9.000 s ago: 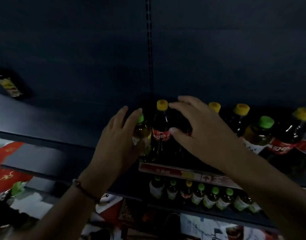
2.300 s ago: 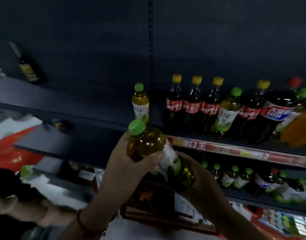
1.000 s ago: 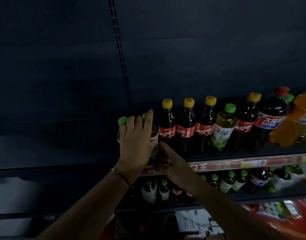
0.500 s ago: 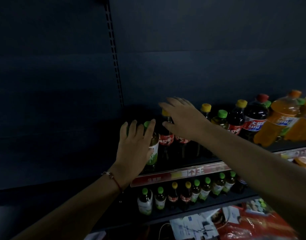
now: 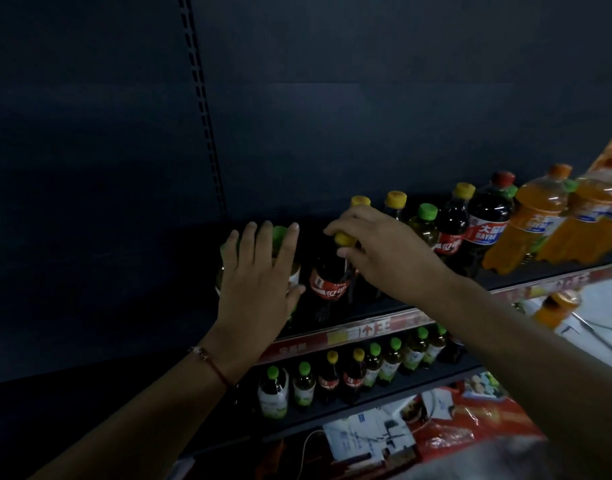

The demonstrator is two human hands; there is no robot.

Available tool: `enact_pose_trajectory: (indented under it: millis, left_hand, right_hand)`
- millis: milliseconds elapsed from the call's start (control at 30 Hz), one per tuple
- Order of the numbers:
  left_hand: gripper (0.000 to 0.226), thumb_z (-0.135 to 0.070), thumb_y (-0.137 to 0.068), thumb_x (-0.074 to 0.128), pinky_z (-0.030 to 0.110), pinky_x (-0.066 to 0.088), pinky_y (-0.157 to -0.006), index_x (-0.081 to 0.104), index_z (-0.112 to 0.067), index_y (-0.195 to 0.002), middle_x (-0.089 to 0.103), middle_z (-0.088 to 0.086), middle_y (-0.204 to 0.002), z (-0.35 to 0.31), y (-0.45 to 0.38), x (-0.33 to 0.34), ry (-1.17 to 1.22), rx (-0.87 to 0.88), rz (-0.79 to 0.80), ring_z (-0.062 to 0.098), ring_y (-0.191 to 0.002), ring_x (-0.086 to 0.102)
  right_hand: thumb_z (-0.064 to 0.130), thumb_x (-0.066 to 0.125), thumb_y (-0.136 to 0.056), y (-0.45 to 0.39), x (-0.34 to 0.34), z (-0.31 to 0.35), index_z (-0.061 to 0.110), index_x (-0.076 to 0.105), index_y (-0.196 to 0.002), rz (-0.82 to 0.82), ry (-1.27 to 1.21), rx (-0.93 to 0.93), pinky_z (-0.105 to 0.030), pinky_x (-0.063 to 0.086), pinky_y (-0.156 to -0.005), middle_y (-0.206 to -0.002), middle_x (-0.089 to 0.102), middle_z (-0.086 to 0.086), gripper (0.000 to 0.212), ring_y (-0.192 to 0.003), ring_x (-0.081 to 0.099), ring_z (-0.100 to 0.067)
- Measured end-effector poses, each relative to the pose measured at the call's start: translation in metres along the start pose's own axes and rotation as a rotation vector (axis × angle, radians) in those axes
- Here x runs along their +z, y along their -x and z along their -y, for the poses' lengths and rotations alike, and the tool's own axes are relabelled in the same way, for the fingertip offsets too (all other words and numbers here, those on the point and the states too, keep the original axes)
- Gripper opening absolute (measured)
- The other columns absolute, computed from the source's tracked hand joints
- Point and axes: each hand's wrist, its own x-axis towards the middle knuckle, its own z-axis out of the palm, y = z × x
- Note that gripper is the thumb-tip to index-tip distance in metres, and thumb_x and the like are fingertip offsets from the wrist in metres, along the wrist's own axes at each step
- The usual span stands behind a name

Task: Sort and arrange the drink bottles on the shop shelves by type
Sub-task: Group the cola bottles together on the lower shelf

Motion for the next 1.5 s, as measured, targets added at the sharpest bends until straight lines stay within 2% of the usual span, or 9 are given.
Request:
enact_pose_trajectory:
  millis: [100,233,367,600,767,900,1133,1333,1500]
  left_hand:
    - [0.082,-0.052,-0.087,0.061,0.047,0.032,-0.114,0.026,-0.022,-0.154,0.041,0.009,-0.149,-0.020,0.015,-0.011,0.316,0.056,-0.015,0.025,-0.141,0.034]
    - [0.095,-0.053,-0.084,0.069,0.013,0.032,-0.103,-0.001,-0.059,-0.147,0.029,-0.028,-0.149,-0.070,0.046,-0.015,1.140,-0.237,0.324,-0.017,-0.132,0.029]
    - [0.098,-0.019,-0.081,0.080,0.026,0.048,-0.104,0.017,-0.038,-0.154,0.047,-0.023,-0.143,-0.115,0.074,0.017,1.529,-0.443,0.412,-0.006,-0.129,0.048]
    - [0.068,-0.011,-0.082,0.078,0.029,0.055,-0.093,0.044,-0.022,-0.140,0.064,-0.007,-0.128,-0.183,0.101,0.051,1.557,-0.791,0.261,0.010,-0.117,0.063]
    - [0.062,-0.031,-0.085,0.074,0.049,0.052,-0.097,0.050,-0.011,-0.138,0.065,0.015,-0.127,-0.228,0.097,0.096,1.641,-1.190,0.080,0.031,-0.116,0.064]
    - [0.069,-0.033,-0.082,0.073,0.042,0.055,-0.092,0.048,-0.018,-0.145,0.063,0.012,-0.134,-0.272,0.097,0.120,1.764,-1.451,-0.052,0.032,-0.121,0.062]
    - [0.084,-0.040,-0.071,0.083,0.036,0.057,-0.087,0.047,-0.017,-0.144,0.067,0.010,-0.128,-0.314,0.138,0.166,1.681,-1.523,-0.108,0.028,-0.115,0.066]
    - [0.048,-0.034,-0.081,0.064,0.016,0.054,-0.077,0.056,-0.023,-0.127,0.074,-0.011,-0.108,-0.295,0.196,0.255,1.408,-1.284,0.022,0.007,-0.101,0.070]
    - [0.057,-0.033,-0.081,0.072,0.030,0.057,-0.090,0.053,-0.023,-0.134,0.071,-0.004,-0.121,-0.301,0.248,0.331,1.276,-1.154,-0.038,0.015,-0.111,0.068]
  right_hand:
    - [0.020,0.065,-0.091,0.022,-0.008,0.000,0.022,0.060,-0.125,-0.034,-0.092,-0.009,-0.024,0.047,-0.088,-0.120,0.055,0.004,0.034,-0.107,0.054,-0.012]
    - [0.020,0.067,-0.091,0.049,-0.014,-0.001,0.025,0.061,-0.123,0.005,-0.297,0.027,-0.015,0.046,-0.085,-0.116,0.056,0.009,0.033,-0.104,0.053,0.000]
    - [0.019,0.066,-0.091,0.075,-0.006,-0.010,0.033,0.061,-0.120,0.129,-0.485,0.080,-0.014,0.043,-0.090,-0.118,0.054,0.017,0.033,-0.109,0.050,0.004]
    - [0.019,0.067,-0.089,0.128,0.043,-0.058,0.044,0.052,-0.127,0.165,-0.825,0.205,-0.011,0.044,-0.093,-0.126,0.053,0.026,0.047,-0.118,0.049,0.010]
    - [0.037,0.070,-0.083,0.177,0.099,-0.129,0.047,0.032,-0.135,0.642,-1.025,0.454,-0.005,0.045,-0.085,-0.120,0.045,0.036,0.064,-0.102,0.049,0.024]
    - [0.055,0.078,-0.067,0.220,0.130,-0.175,0.061,0.042,-0.112,0.888,-0.988,0.478,-0.019,0.048,-0.088,-0.116,0.057,0.029,0.058,-0.109,0.057,0.005]
    - [0.036,0.082,-0.073,0.256,0.182,-0.215,0.052,0.044,-0.110,0.956,-0.919,0.402,-0.003,0.045,-0.066,-0.103,0.063,0.021,0.055,-0.089,0.057,0.019]
    - [0.056,0.080,-0.067,0.294,0.311,-0.242,0.062,0.042,-0.120,0.833,-0.950,0.407,-0.025,0.047,-0.097,-0.119,0.052,0.036,0.065,-0.120,0.051,0.004]
    - [0.044,0.078,-0.075,0.320,0.414,-0.263,0.043,0.026,-0.148,0.643,-0.846,0.293,-0.032,0.038,-0.109,-0.147,0.039,0.016,0.089,-0.137,0.036,-0.007]
